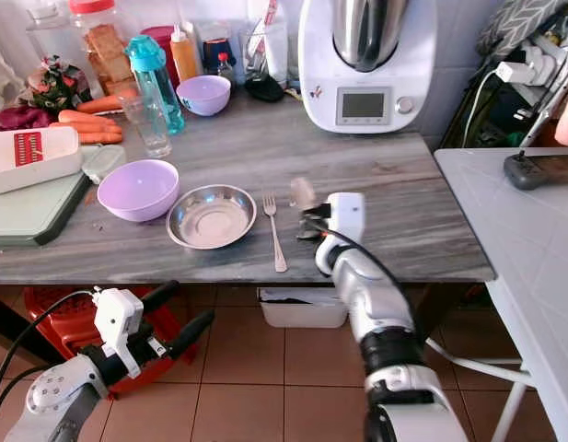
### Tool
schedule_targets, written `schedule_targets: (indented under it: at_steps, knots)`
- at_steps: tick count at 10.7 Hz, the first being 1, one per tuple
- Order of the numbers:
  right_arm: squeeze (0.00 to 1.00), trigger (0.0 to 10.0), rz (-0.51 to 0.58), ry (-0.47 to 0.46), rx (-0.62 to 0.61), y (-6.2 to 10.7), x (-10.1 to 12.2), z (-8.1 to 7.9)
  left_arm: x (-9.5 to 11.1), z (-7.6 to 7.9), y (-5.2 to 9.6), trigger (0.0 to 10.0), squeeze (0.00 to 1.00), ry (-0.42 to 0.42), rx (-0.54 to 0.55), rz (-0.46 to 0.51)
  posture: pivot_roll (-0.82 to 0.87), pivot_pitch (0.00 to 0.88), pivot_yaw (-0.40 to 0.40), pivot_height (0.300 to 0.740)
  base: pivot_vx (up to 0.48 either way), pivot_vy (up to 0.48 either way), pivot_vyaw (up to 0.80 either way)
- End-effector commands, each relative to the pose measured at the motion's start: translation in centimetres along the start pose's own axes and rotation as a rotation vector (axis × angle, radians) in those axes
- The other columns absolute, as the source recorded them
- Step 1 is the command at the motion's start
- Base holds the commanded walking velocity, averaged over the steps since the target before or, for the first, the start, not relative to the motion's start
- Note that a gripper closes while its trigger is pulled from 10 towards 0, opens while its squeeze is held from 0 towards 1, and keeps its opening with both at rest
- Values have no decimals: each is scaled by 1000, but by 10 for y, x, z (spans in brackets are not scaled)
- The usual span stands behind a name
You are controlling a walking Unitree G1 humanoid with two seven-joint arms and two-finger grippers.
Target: Setting the table
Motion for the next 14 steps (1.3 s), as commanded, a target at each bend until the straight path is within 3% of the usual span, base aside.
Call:
schedule_targets:
  at_steps: [1,5,7,14]
  knots:
    - [0,10000,5,16,10,-4,6,-3,2,-1,3,10000,0,-14,1,2,84,81,52,740,0,0,0]
    - [0,10000,-1,3,-39,-10,7,9,0,0,4,10000,0,-9,10,1,102,86,52,740,0,0,0]
    - [0,10000,36,-86,-65,-13,11,15,1,0,3,10000,0,-9,2,0,114,88,67,740,0,0,0]
    - [0,10000,43,-159,-47,-25,11,-5,6,0,4,10000,0,-14,2,-2,141,89,75,740,0,0,0]
Point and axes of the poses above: a point about 5 cm out from each wrist's last joint towards the gripper, its own y axis pointing back from the gripper into the wrist, its own x axis along the axis of the wrist's last joint, z = x × y, the point moved 4 cm from there along -y, pointing out of the wrist towards the gripper, and after that the axes turned 10 degrees about -y, right-handed, at the moved point
